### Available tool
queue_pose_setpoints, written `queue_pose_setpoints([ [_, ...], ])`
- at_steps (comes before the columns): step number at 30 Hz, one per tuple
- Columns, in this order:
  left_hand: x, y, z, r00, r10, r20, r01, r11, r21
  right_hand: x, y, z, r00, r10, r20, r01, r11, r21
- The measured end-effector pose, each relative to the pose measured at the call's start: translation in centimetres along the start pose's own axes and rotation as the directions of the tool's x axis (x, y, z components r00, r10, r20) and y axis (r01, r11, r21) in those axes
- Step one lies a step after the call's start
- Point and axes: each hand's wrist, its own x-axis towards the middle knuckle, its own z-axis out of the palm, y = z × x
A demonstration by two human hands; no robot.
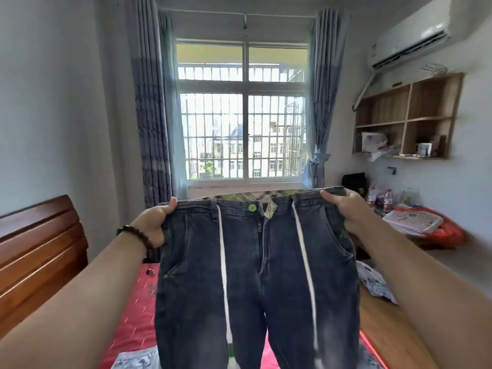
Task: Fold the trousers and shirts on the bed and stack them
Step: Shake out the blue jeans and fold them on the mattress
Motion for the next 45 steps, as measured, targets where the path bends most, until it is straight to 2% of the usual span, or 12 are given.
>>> queue_pose_setpoints([
  [3, 1.1, -1.1, 4.0, 0.991, -0.046, -0.125, 0.031, 0.993, -0.115, 0.7, 2.1, 2.5, 0.961, -0.019, -0.277, 0.0, 0.998, -0.067],
  [6, 0.8, -1.7, 8.6, 0.985, -0.026, -0.17, -0.007, 0.981, -0.193, -0.4, 2.9, 5.8, 0.943, 0.055, -0.328, -0.034, 0.997, 0.07],
  [12, -1.3, -3.9, 14.8, 0.987, 0.138, -0.082, -0.143, 0.988, -0.058, -6.1, 2.5, 12.7, 0.994, 0.043, 0.096, -0.069, 0.954, 0.292],
  [14, -1.8, -3.7, 14.9, 0.988, 0.144, -0.054, -0.148, 0.985, -0.087, -7.6, 2.1, 13.6, 0.952, 0.049, 0.303, -0.151, 0.934, 0.323],
  [17, -2.7, -3.7, 14.4, 0.96, 0.232, 0.156, -0.214, 0.969, -0.122, -8.2, 1.8, 13.5, 0.859, 0.08, 0.506, -0.233, 0.94, 0.247],
  [22, -3.3, -3.6, 13.5, 0.927, 0.329, 0.179, -0.337, 0.942, 0.013, -8.2, 1.0, 13.3, 0.784, 0.087, 0.615, -0.286, 0.929, 0.234],
  [26, -3.1, -2.3, 10.8, 0.936, 0.328, 0.128, -0.324, 0.945, -0.053, -7.7, 0.5, 11.9, 0.907, -0.029, 0.421, 0.059, 0.997, -0.058],
  [29, -3.3, -1.3, 9.0, 0.927, 0.334, 0.168, -0.332, 0.942, -0.043, -6.7, 0.8, 10.5, 0.941, -0.258, 0.221, 0.318, 0.896, -0.31],
  [33, -3.7, 0.3, 7.5, 0.915, 0.293, 0.276, -0.281, 0.956, -0.084, -5.7, 0.6, 9.5, 0.903, 0.027, 0.43, -0.019, 1.0, -0.022],
  [35, -3.8, 0.9, 7.0, 0.909, 0.271, 0.317, -0.249, 0.963, -0.106, -5.9, 0.3, 9.5, 0.863, 0.115, 0.491, -0.131, 0.991, -0.003],
  [40, -3.8, 2.1, 5.7, 0.901, 0.342, 0.266, -0.319, 0.939, -0.125, -6.3, -0.6, 10.8, 0.932, -0.019, 0.362, -0.019, 0.995, 0.102],
  [45, -3.8, 0.7, 5.1, 0.931, 0.319, 0.178, -0.331, 0.943, 0.042, -6.3, -1.1, 12.4, 0.967, -0.106, 0.23, 0.076, 0.988, 0.132],
])
